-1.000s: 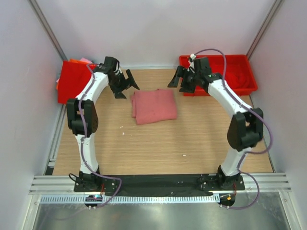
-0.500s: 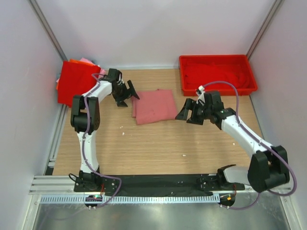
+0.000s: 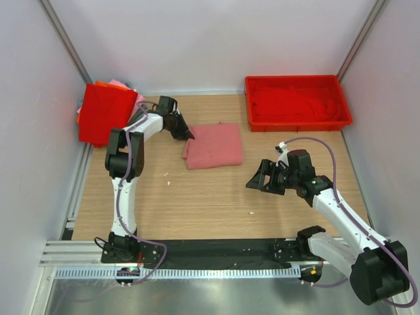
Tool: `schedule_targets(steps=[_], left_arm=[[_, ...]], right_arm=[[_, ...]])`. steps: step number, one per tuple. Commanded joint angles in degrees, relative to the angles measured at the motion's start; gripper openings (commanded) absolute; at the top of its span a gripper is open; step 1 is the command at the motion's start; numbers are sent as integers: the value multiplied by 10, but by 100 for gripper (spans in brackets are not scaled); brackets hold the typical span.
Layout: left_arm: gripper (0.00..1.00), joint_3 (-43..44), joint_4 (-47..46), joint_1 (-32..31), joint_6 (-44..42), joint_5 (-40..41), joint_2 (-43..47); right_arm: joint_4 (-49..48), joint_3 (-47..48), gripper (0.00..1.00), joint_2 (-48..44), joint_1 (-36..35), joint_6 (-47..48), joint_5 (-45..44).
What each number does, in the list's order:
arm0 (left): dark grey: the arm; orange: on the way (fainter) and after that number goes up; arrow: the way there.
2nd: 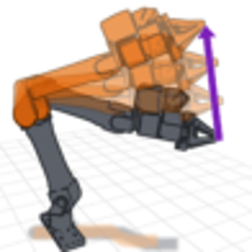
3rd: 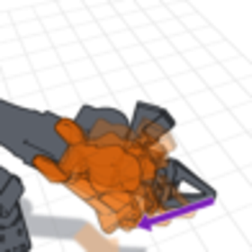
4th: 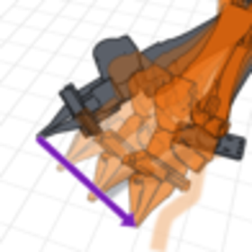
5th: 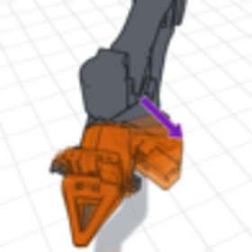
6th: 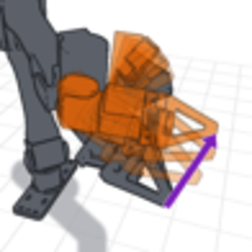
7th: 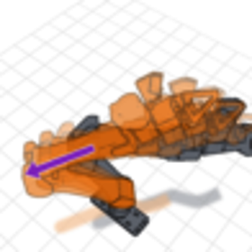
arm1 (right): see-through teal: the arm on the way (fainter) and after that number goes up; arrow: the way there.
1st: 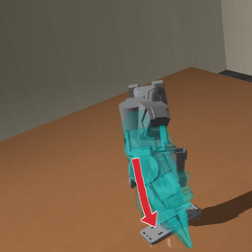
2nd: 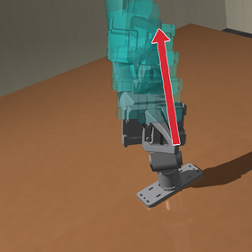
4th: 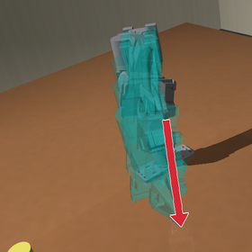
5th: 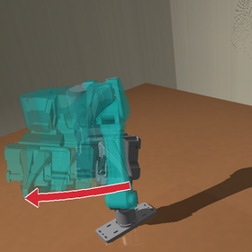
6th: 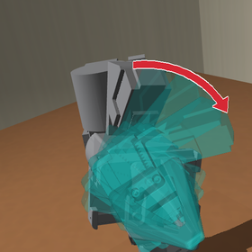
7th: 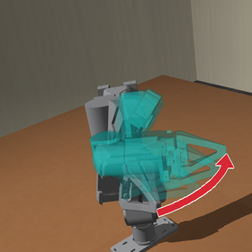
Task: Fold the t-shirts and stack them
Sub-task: Neatly place the folded tshirt to the corner
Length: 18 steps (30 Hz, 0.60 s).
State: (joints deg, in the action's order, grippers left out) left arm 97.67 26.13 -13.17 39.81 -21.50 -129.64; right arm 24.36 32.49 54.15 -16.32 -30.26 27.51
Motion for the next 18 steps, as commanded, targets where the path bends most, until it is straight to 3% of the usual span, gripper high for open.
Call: schedule_targets(steps=[1,8,18], left_arm=[[0,19,-1,-18,-2,1,-45],[0,28,17,-16,-13,-20,7],[0,145,207,26,-107,-13,80]], right_arm=[[8,42,84,-7,1,6,16],[15,53,84,-42,0,-9,32],[38,62,84,-77,1,1,39]])
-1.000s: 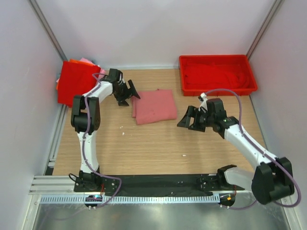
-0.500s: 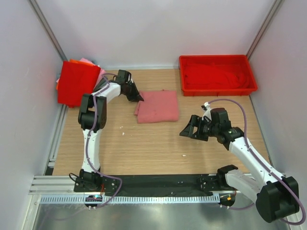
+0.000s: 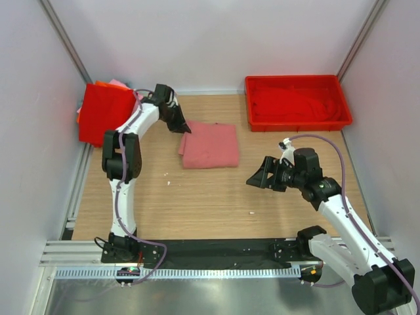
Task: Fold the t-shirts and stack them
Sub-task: Neatly place the folded tshirt to the corner
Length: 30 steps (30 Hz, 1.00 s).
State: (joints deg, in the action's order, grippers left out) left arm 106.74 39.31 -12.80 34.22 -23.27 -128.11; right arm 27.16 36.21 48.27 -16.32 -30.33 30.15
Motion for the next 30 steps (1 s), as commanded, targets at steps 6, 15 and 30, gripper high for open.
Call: schedule_targets(steps=[6,15,30], left_arm=[[0,167,202,38,-157,37,61],[0,220,241,78,-199,79,83],[0,378,245,172,-183,13,73]], right_arm=[[12,19,84,-32,1,3,20],[22,22,84,-33,0,16,32],[20,13,84,-19,1,25,58]])
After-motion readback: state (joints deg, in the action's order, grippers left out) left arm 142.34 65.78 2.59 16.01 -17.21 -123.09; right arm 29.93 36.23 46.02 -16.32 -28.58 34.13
